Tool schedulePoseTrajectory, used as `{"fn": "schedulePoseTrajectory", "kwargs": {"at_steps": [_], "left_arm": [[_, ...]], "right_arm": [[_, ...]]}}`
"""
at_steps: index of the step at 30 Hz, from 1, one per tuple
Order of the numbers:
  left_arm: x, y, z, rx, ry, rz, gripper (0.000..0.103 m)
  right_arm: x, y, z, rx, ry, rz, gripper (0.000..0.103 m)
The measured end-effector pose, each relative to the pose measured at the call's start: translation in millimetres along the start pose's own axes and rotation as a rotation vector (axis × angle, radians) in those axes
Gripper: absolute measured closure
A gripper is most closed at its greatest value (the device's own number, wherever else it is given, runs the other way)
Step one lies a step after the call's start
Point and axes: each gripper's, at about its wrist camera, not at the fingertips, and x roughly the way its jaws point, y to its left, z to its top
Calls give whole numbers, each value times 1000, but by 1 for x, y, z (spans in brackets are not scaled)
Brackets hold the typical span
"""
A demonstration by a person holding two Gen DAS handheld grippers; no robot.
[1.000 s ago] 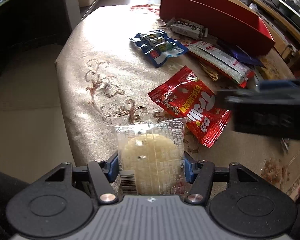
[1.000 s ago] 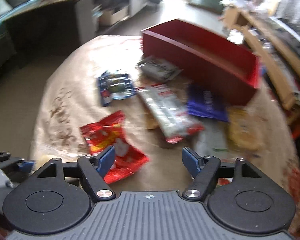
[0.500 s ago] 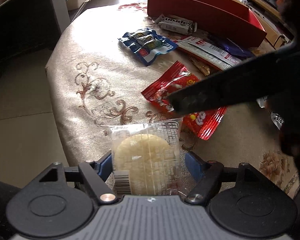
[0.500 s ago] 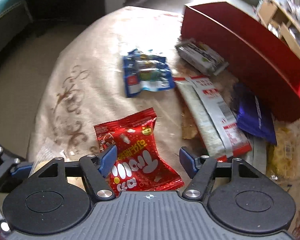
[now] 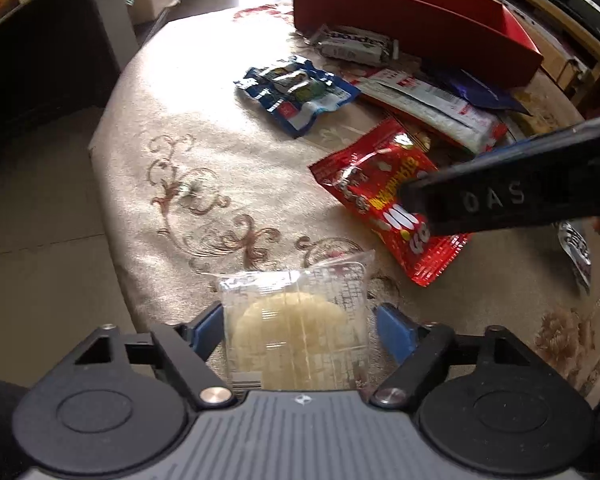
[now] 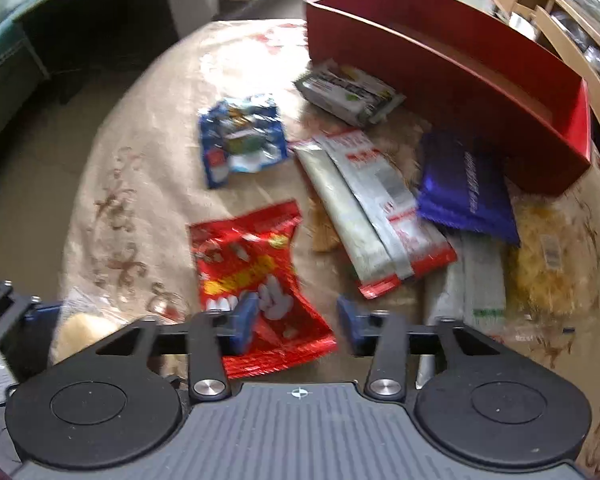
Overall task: Organize snacks
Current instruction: 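Grasp the wrapped round bun with the left gripper while the right grasps the red Trolli bag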
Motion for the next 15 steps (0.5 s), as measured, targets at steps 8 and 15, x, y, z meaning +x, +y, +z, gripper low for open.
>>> {"fn": "schedulePoseTrajectory", "kwargs": {"at_steps": [8, 15], "left_arm": [[3, -5, 2, 12, -8, 21, 27], [15, -3, 17, 21, 21, 10, 8]], "right_arm": [[20, 18, 8, -83, 9, -45, 18], [20, -2, 12, 26, 45, 56, 45]]}}
